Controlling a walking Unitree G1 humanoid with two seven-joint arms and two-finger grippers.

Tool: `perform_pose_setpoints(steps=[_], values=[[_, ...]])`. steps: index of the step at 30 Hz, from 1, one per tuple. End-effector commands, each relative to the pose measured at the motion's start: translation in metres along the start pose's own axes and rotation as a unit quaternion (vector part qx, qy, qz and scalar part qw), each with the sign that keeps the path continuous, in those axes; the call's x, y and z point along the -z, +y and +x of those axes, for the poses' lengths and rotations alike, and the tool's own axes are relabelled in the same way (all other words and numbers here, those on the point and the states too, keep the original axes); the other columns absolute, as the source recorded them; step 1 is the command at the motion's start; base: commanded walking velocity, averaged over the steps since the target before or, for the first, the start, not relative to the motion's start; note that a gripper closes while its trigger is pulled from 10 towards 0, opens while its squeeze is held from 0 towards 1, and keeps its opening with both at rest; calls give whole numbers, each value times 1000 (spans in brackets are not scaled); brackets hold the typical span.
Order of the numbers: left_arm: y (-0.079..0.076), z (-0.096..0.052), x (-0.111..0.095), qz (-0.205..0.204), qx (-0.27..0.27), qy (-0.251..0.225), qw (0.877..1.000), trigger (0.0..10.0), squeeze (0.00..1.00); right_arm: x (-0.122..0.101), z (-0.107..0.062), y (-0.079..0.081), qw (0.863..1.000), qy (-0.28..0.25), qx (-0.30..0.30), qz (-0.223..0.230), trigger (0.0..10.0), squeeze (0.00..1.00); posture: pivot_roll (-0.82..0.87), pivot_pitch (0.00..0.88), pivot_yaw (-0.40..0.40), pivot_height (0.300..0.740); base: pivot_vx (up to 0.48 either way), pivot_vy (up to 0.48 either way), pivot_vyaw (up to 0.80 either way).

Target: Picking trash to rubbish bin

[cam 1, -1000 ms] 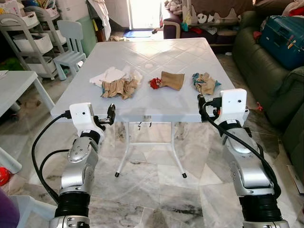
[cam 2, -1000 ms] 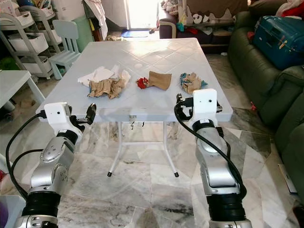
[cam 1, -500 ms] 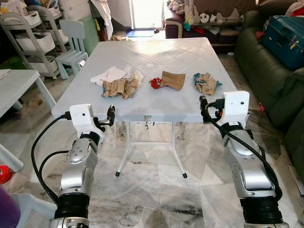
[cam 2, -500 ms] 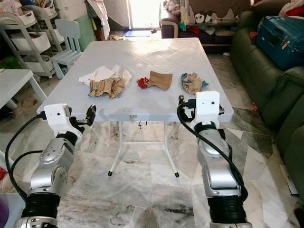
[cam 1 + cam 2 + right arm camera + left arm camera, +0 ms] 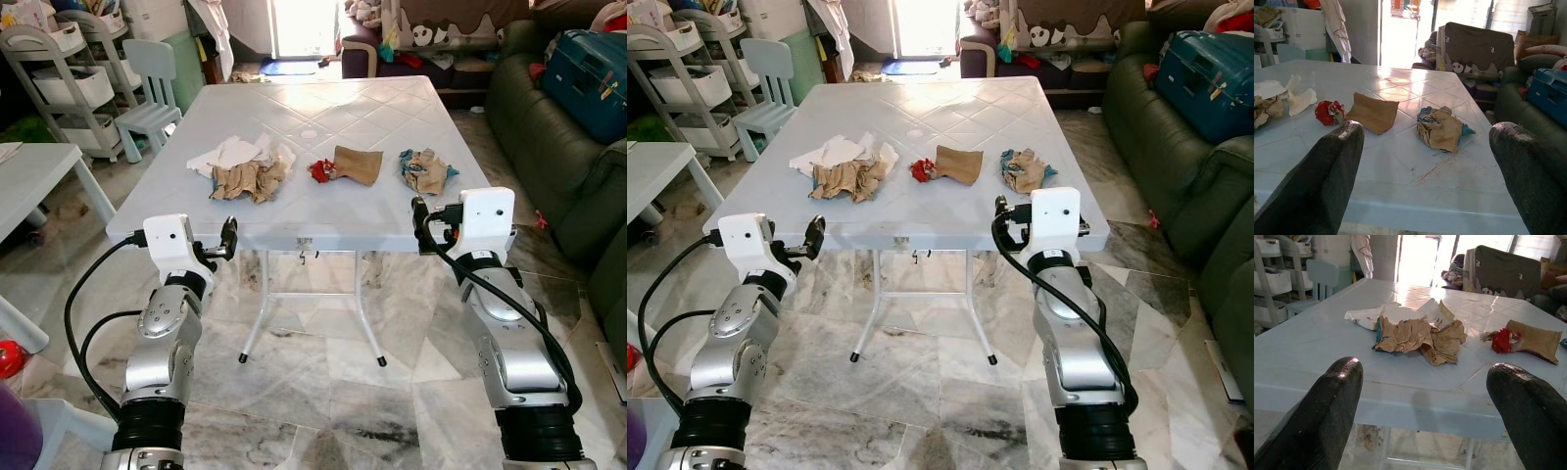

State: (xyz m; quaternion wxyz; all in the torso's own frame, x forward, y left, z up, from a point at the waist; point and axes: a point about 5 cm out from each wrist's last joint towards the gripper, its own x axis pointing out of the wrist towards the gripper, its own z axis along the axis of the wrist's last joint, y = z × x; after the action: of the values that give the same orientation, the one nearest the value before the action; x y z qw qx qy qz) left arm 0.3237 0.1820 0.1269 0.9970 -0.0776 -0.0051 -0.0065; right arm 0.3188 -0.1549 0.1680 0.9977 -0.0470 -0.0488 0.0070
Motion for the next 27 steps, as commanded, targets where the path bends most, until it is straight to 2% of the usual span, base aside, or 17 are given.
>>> perform_pose_setpoints(steps=[1,27], values=[[1,0,-4,6,-3,-8,1000,10000,0,-3,0,-1,1000,-7,2,0,10000,0,-121,0,35,740,0,0,0],[1,0,-4,6,-3,-8,1000,10000,0,-3,0,-1,1000,-7,2,0,10000,0,-121,0,35,740,0,0,0]])
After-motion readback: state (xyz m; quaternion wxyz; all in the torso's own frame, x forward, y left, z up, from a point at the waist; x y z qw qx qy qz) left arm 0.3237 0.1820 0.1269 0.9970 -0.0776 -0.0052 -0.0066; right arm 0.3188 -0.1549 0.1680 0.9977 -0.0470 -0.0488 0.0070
